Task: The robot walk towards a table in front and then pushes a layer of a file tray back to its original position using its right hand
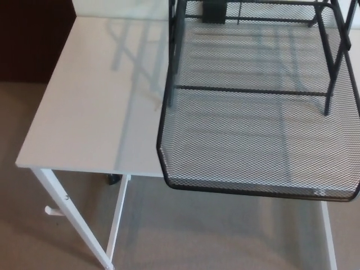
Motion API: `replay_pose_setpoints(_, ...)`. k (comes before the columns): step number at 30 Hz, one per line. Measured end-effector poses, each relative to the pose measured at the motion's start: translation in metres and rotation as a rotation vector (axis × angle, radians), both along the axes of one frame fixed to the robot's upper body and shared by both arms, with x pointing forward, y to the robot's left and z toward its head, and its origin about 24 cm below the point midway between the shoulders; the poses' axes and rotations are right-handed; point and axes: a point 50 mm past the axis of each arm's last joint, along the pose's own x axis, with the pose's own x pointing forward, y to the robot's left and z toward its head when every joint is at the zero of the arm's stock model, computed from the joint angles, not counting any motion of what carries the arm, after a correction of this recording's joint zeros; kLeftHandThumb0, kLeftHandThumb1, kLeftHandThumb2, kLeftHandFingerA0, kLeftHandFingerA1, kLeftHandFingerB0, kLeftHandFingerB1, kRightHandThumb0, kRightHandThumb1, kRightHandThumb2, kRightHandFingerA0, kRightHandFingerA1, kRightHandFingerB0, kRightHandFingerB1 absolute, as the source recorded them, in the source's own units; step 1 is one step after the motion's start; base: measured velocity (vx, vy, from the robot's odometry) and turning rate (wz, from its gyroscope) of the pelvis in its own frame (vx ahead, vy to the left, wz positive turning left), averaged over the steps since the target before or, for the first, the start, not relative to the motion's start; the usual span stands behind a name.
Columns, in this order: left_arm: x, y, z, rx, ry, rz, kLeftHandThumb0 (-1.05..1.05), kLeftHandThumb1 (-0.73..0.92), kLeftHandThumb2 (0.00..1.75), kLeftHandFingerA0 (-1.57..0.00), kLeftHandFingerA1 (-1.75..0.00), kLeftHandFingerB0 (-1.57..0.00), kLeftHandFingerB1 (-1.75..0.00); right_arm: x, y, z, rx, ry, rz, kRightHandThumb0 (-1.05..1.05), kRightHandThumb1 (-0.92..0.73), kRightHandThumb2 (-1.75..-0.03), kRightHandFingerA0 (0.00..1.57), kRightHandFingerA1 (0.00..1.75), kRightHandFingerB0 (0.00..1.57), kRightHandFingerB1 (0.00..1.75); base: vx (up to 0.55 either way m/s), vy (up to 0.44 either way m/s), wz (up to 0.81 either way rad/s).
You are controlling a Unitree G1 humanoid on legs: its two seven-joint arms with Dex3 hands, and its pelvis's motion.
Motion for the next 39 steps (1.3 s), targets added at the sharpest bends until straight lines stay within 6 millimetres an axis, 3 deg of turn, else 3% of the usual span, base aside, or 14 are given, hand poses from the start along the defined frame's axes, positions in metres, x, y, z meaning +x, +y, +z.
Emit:
replay_pose_setpoints(18, 0.0, -0.001, 0.0, 0.002, 0.003, -0.011, -0.38, 0.39, 0.63, -0.6, -0.47, -0.48, -0.44, -0.001, 0.006, 0.005, -0.028, -0.031, 0.047, -0.44, -0.44, -0.53, 0.79, 0.52, 0.66, 0.47, 0.0, 0.0, 0.0)
replay_pose_setpoints(25, 0.004, -0.001, 0.001, 0.001, -0.007, -0.011, -0.38, 0.39, 0.62, -0.59, -0.47, -0.48, -0.43, -0.002, 0.022, 0.036, 0.005, -0.178, 0.097, -0.47, -0.44, -0.52, 0.76, 0.49, 0.64, 0.46, 0.0, 0.0, 0.0)
replay_pose_setpoints(37, 0.007, -0.001, 0.003, 0.0, -0.022, -0.01, -0.37, 0.39, 0.62, -0.59, -0.47, -0.49, -0.43, -0.04, 0.04, 0.101, 0.022, -0.363, 0.131, -0.46, -0.48, -0.55, 0.74, 0.49, 0.62, 0.46, 0.0, 0.0, 0.0)
replay_pose_setpoints(39, 0.008, -0.001, 0.004, 0.001, -0.026, -0.009, -0.35, 0.39, 0.61, -0.59, -0.46, -0.49, -0.43, -0.043, 0.043, 0.115, 0.03, -0.405, 0.13, -0.51, -0.51, -0.56, 0.78, 0.48, 0.69, 0.44, 0.0, 0.0, 0.0)
